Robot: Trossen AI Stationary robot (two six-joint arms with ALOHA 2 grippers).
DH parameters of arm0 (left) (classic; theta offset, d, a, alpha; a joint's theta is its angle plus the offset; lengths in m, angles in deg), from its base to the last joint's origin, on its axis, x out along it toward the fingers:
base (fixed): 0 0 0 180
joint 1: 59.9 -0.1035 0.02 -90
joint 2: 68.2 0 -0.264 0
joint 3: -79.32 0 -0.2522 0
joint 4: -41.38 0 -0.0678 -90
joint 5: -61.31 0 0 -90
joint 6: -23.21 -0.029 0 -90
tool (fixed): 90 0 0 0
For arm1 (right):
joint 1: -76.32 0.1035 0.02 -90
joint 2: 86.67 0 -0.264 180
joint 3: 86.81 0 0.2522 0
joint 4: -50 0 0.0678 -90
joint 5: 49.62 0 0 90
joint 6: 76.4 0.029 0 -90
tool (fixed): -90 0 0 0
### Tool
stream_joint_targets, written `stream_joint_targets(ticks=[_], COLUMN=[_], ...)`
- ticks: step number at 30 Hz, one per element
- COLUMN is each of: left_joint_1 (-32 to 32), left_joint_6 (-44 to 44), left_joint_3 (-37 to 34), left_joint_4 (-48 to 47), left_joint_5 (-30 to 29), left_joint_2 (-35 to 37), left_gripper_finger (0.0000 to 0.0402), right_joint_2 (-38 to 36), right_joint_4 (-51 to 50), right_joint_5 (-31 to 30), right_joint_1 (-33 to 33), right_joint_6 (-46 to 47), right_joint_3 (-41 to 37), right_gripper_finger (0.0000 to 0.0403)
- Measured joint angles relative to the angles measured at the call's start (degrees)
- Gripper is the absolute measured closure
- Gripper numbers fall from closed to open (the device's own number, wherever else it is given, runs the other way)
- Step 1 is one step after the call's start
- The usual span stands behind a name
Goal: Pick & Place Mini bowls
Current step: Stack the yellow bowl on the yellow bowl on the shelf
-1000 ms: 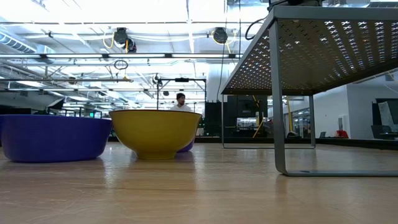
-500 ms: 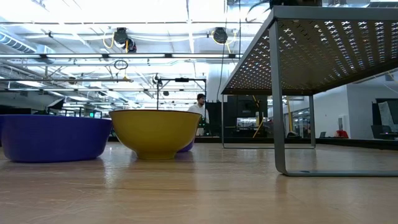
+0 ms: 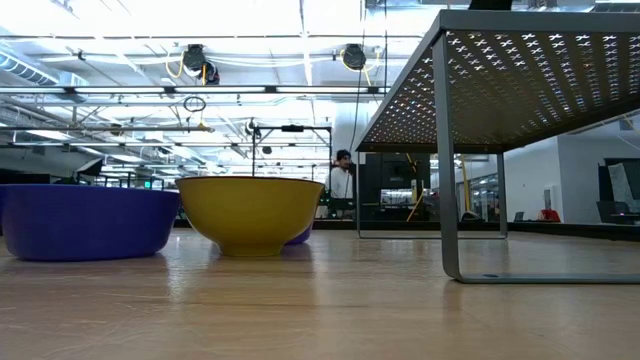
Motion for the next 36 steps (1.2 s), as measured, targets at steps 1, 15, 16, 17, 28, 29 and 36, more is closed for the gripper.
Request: stream_joint_targets(ticks=[1, 15, 16, 17, 28, 29, 36], left_joint_1=[0.0, 0.0, 0.0, 0.0, 0.0, 0.0, 0.3], left_joint_6=[0.0, 0.0, 0.0, 0.0, 0.0, 0.0, 11.7], left_joint_3=[0.0, 0.0, 0.0, 0.0, 0.0, 0.0, 0.0], left_joint_4=[0.0, 0.0, 0.0, 0.0, 0.0, 0.0, 1.4], left_joint_5=[0.0, 0.0, 0.0, 0.0, 0.0, 0.0, 14.8], left_joint_2=[0.0, 0.0, 0.0, 0.0, 0.0, 0.0, 0.0], left_gripper_finger=[0.0245, 0.0245, 0.0245, 0.0245, 0.0245, 0.0245, 0.0245], right_joint_2=[-2.6, -35.3, -35.9, -36.2, -36.2, -36.2, -36.9], right_joint_4=[2.8, 65.9, 71.0, 75.6, 90.9, 90.9, 88.4], right_joint_5=[0.0, 10.5, 11.1, 11.9, 18.2, 18.2, 18.0], right_joint_1=[0.7, 16.9, 17.8, 18.5, 24.4, 24.5, 24.5], right_joint_6=[1.1, 10.6, 10.4, 9.8, -1.2, -2.1, -7.7], right_joint_3=[-2.3, -51.7, -54.8, -57.4, -69.2, -69.5, -69.8], right_gripper_finger=[0.0310, 0.0310, 0.0310, 0.0310, 0.0309, 0.0309, 0.0309])
